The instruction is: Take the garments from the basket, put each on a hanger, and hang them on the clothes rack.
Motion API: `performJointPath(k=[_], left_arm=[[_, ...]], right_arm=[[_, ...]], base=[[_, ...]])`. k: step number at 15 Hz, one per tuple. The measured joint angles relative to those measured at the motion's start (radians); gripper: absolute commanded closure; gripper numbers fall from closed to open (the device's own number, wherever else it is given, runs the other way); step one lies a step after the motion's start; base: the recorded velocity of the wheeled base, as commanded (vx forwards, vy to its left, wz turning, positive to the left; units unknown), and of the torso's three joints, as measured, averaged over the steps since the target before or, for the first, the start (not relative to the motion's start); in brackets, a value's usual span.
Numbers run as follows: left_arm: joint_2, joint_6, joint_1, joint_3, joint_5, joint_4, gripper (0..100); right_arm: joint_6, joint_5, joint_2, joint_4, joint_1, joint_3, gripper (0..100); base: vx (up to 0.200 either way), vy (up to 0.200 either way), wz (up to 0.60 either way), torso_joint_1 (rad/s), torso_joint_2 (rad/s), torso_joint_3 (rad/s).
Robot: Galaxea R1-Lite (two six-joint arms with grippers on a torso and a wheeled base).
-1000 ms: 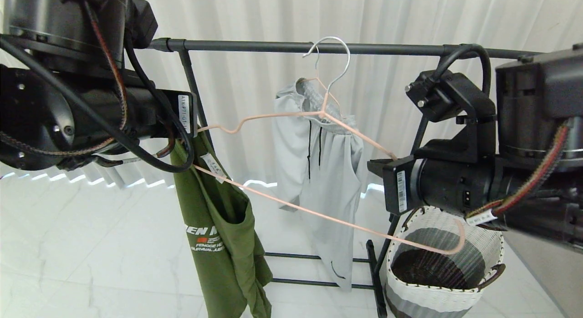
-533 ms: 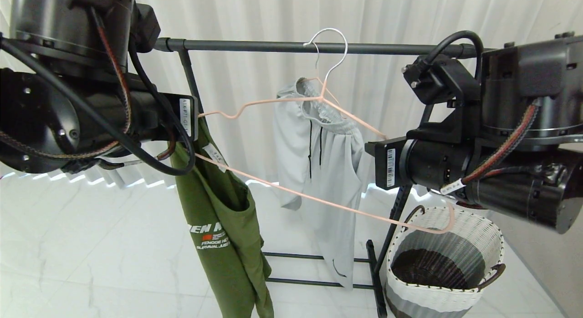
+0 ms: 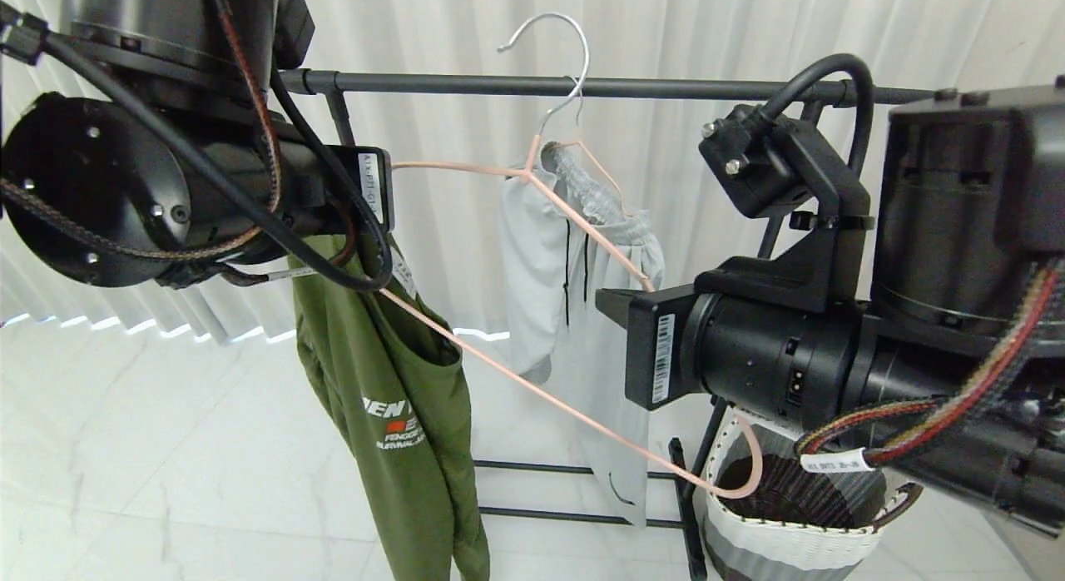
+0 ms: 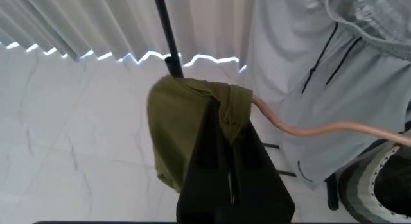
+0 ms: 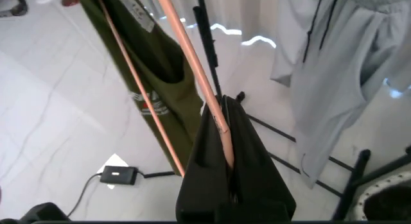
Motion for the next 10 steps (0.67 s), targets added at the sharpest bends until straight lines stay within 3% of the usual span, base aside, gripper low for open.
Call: performJointPath(k=[5,10], left_arm=[[-0.043,0.003,-0.099,-0.001,-0.002,0.004,100],[-0.074,0.000,-0.176,-0.002,-0.007,0.003,100]], right_arm=[[-0.008,0.105,0.023,-0.013,-0.025,0.003,100],[-0.011,0.134,0.036,-0.018,-0.034,0.000,100]], base=[[0.000,0.000,0.00,0.000,0.00,0.000],[0.000,0.000,0.00,0.000,0.00,0.000]])
